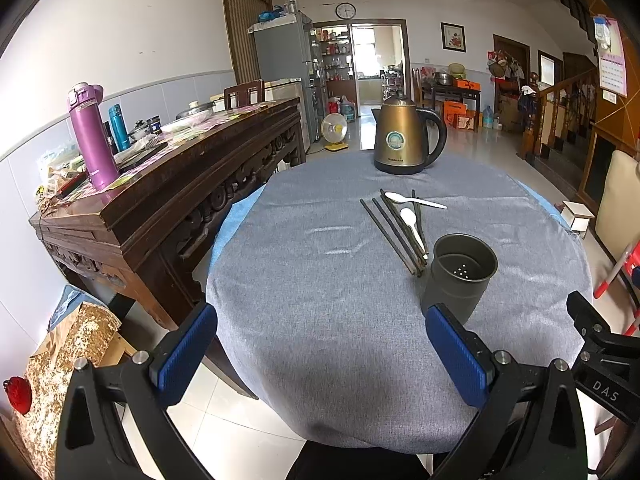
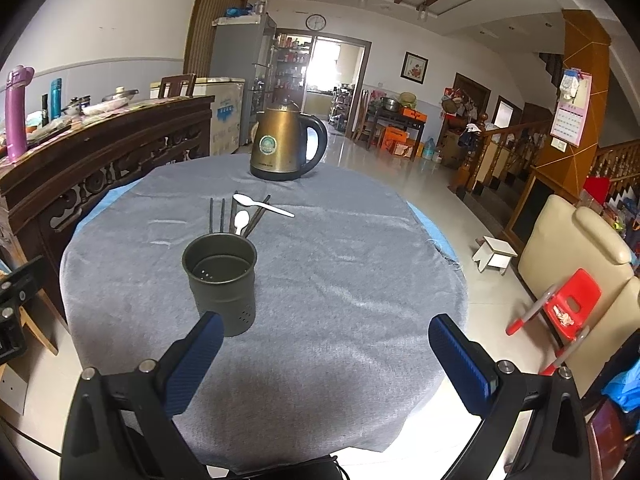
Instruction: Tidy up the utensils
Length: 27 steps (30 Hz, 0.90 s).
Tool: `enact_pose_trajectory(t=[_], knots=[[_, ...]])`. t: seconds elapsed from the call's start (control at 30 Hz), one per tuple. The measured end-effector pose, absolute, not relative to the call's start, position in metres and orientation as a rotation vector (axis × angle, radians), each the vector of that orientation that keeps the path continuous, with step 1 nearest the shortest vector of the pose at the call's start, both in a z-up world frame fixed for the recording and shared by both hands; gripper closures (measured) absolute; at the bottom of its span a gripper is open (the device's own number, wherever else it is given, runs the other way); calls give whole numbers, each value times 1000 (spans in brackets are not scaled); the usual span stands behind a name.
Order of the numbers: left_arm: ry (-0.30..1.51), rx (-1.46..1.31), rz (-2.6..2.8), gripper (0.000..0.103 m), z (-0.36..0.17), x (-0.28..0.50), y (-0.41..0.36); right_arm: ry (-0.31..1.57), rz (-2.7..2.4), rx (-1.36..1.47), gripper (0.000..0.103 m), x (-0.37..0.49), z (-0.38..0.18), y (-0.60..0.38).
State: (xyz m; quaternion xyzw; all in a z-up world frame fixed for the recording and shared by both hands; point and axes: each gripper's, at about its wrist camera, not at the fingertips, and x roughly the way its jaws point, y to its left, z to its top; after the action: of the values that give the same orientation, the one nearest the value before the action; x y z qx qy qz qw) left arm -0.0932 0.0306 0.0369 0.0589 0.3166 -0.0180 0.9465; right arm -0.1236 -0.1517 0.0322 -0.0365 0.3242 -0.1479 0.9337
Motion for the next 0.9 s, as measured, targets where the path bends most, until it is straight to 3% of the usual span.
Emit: enact_pose_trajectory(t=[0.9], knots=[[656, 118, -44, 0, 34, -94, 29, 666, -324, -81, 0, -123, 28, -154]])
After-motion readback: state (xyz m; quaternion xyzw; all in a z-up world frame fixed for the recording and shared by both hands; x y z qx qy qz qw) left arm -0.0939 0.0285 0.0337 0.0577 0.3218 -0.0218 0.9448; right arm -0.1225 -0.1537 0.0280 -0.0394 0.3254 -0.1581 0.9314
